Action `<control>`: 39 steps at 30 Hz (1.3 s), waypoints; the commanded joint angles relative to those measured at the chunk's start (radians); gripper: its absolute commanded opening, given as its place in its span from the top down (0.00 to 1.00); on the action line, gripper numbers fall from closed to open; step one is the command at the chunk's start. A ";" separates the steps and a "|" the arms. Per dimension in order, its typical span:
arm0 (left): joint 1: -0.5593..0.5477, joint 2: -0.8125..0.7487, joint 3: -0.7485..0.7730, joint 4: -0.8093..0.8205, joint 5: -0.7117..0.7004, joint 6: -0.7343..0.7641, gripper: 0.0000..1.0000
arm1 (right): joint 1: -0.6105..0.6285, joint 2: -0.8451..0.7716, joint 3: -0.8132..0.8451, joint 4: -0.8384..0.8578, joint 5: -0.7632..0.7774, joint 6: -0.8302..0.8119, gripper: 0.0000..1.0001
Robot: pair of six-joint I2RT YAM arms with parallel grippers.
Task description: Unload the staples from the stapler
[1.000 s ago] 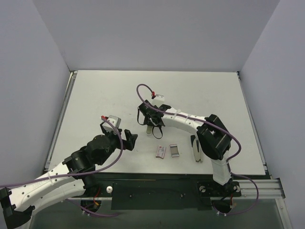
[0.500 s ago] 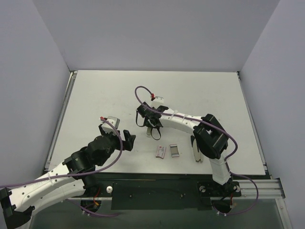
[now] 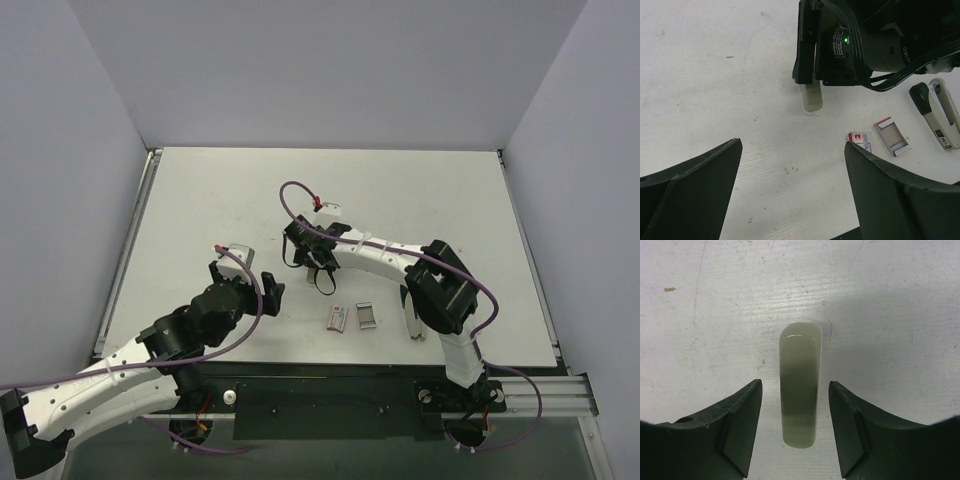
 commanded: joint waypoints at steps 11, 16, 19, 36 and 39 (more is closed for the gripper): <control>-0.002 0.140 0.032 0.124 -0.001 0.012 0.05 | -0.042 -0.385 -0.149 -0.029 0.137 -0.116 0.41; -0.002 0.278 0.072 0.182 -0.009 0.044 0.03 | -0.086 -0.569 -0.279 -0.015 0.157 -0.167 0.41; -0.002 0.355 0.105 0.239 -0.006 0.064 0.03 | -0.115 -0.659 -0.350 0.003 0.122 -0.220 0.41; 0.110 0.895 0.446 0.288 0.059 0.107 0.08 | -0.152 -0.981 -0.627 -0.044 0.087 -0.333 0.41; 0.127 0.970 0.495 0.288 0.063 0.107 0.08 | -0.152 -1.005 -0.646 -0.054 0.070 -0.333 0.41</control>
